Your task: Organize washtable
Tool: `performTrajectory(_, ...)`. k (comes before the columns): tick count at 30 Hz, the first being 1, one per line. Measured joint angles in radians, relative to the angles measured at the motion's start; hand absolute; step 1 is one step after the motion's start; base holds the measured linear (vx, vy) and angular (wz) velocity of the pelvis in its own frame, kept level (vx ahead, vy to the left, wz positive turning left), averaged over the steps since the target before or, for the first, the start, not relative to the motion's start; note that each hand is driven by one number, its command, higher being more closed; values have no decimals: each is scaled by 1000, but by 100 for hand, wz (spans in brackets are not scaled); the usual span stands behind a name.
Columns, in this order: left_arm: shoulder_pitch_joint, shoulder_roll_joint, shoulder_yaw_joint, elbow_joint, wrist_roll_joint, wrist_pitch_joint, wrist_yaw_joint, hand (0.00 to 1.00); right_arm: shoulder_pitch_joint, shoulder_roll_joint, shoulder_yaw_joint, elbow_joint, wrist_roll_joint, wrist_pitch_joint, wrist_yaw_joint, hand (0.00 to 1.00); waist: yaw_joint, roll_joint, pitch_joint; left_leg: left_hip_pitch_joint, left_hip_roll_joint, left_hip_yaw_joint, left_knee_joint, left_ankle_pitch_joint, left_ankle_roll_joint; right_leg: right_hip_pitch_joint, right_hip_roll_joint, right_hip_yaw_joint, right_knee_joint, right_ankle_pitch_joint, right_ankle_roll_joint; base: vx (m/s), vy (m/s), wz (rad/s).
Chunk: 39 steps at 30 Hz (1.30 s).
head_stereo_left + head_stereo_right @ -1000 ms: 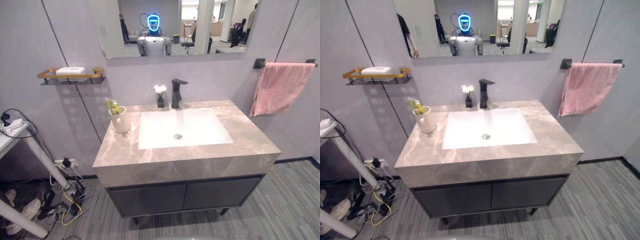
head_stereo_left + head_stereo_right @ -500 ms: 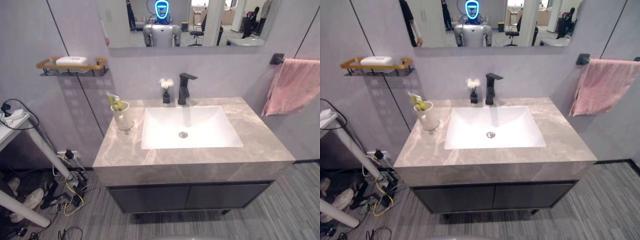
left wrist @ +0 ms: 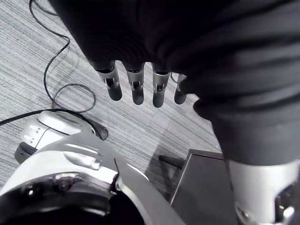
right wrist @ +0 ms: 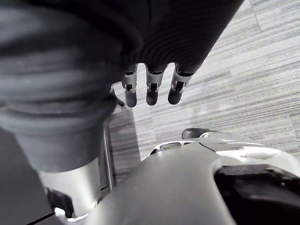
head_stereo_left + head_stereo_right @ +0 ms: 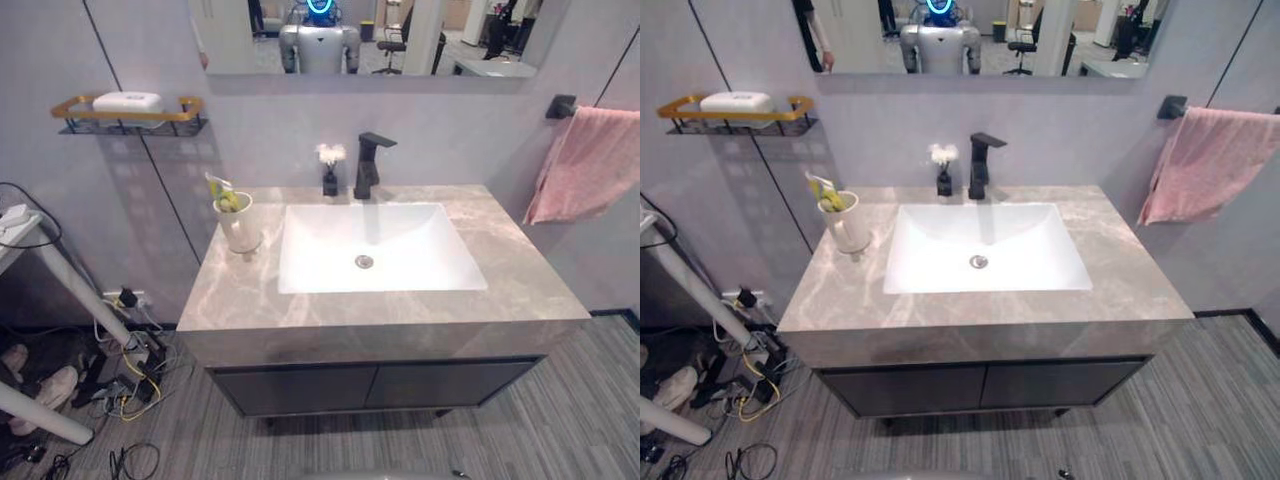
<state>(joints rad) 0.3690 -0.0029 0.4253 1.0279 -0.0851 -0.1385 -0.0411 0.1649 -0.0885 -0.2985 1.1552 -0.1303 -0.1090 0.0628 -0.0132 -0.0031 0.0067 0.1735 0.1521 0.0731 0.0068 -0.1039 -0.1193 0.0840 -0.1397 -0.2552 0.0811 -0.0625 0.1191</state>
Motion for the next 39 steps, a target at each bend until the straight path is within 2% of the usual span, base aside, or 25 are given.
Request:
performTrajectory(18,-7,10,-22,-1,18,-2,1,0,-1,4,-1,0,-4,-1,-18,0,-2,-5,5,10,-1,7,6,-5,1,2,-2,7,6,-2,2,-2,2,-1)
performTrajectory(26,-15,19,-21,-1,22,-2,0,0,-1,11,0,0,-21,-1,-18,0,-2,-20,15,14,-3,5,8,-5,1,7,-4,6,6,-2,2,0,0,0)
performTrajectory(39,-18,20,-21,-1,29,-2,2,0,-2,11,1,0,-21,-1,-18,0,-3,-20,16,14,-3,14,11,-10,1,2,-4,15,10,-2,3,0,0,-1)
